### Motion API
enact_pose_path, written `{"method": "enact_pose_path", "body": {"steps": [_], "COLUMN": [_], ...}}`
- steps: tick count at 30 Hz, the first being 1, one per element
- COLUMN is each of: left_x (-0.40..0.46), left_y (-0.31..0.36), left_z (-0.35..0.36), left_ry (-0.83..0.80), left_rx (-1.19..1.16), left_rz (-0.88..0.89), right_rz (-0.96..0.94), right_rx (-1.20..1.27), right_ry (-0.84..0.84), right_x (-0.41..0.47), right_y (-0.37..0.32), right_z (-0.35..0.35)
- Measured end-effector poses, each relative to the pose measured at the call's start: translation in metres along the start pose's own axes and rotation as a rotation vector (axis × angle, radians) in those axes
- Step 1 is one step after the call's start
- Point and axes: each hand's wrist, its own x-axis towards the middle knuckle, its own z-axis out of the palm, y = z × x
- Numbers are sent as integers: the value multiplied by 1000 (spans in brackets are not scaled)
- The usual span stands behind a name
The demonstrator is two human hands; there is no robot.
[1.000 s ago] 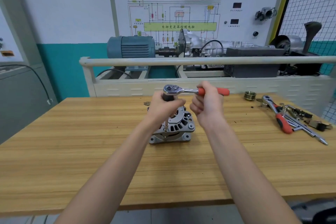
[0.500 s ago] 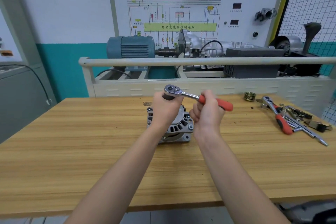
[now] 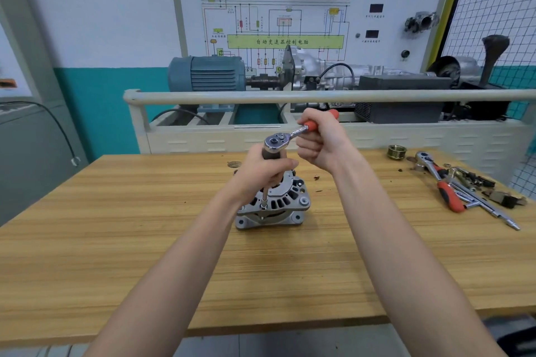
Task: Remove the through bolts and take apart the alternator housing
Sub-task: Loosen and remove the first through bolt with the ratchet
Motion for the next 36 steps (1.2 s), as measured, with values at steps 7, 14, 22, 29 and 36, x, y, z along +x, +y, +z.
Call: {"method": "enact_pose_path", "body": {"steps": [7, 14, 22, 29, 36], "left_x": [2, -3, -2, -1, -5], "left_y": [-14, -12, -5, -11, -10], "left_z": [25, 15, 5, 25, 23], "left_ry": [453, 302, 124, 417, 420], "left_rx": [-55, 4, 27, 41, 16], "left_rz": [88, 51, -47, 27, 20], "right_rz": [-332, -260, 50, -252, -316], "right_rx": [312, 176, -128, 243, 282], "right_ry": [403, 288, -83, 395, 381], "right_x": [-43, -42, 4, -39, -49], "right_y": [49, 37, -8, 42, 51], "right_z": [6, 0, 0, 2, 5]}}
